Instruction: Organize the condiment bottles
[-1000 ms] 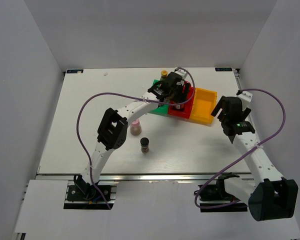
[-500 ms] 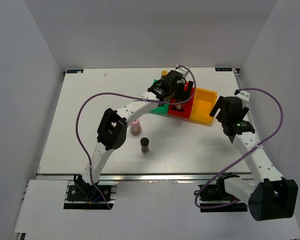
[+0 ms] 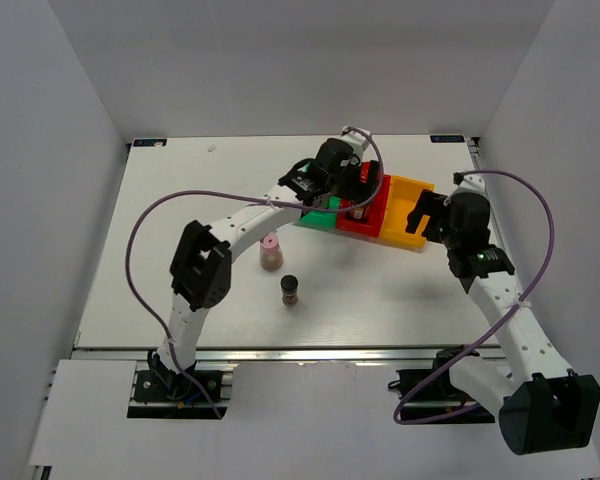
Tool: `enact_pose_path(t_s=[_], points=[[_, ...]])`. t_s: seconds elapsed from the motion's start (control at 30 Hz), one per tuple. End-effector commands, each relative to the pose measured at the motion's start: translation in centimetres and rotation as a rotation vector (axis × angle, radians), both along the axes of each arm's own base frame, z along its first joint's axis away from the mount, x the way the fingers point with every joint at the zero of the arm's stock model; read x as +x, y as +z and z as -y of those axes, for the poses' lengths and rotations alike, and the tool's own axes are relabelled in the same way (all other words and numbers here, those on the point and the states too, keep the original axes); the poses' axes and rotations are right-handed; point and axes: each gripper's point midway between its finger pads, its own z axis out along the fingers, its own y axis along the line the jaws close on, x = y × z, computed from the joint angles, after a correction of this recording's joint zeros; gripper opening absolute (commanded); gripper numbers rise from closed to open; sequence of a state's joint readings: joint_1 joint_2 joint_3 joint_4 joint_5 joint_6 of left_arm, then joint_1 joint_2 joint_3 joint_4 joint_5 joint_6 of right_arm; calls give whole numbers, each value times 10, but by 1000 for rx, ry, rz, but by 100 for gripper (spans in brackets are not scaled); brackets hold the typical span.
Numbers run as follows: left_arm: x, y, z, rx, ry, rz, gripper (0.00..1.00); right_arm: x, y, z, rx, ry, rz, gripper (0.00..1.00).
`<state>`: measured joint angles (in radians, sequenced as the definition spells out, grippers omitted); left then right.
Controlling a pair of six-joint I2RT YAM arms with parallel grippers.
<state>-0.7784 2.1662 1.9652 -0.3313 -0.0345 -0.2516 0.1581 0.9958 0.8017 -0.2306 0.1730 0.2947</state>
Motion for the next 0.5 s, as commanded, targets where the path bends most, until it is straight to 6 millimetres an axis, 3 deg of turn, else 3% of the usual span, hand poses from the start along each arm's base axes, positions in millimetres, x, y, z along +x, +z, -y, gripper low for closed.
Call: enact_pose_path(t_s=[0.0,0.03,0.07,0.1,0.13,0.17,0.27,0.3,0.33,0.37,0.4,0.43,0.47], points=[[-19,92,-29,-113,35,152,98,3,14,-41,7,203,59,89],[-28,123,-43,-163,58,202,98,1,13,-56,-8,245,59,89],[-35,100,-55,-124,78,175,98,1,8,-64,-28,267,48,89],[-36,103,-70,-117,129,192,98,2,13,-75,-38,295,58,89],[-45,127,-86,-152,163,231,98,2,14,-84,-49,317,65,90],[-50,105,-101,-115,194,207,98,-2,8,-106,-51,384,49,89],[-54,107,-154,-139,345,175,98,-7,16,-152,-33,520,68,89],[-45,85,-187,-121,423,123,98,-6,7,-165,-49,551,49,89],[-48,70,-201,-158,461,33,98,-9,13,-185,-55,599,69,89],[-46,62,-220,-180,498,-8,98,-8,0,-198,-75,628,38,89],[-43,43,-261,-186,591,-48,98,-9,-1,-209,-87,659,38,89],[-43,36,-277,-217,647,-76,98,-5,9,-224,-105,693,63,89],[-44,30,-294,-218,693,-86,98,-11,-8,-244,-133,747,23,89]])
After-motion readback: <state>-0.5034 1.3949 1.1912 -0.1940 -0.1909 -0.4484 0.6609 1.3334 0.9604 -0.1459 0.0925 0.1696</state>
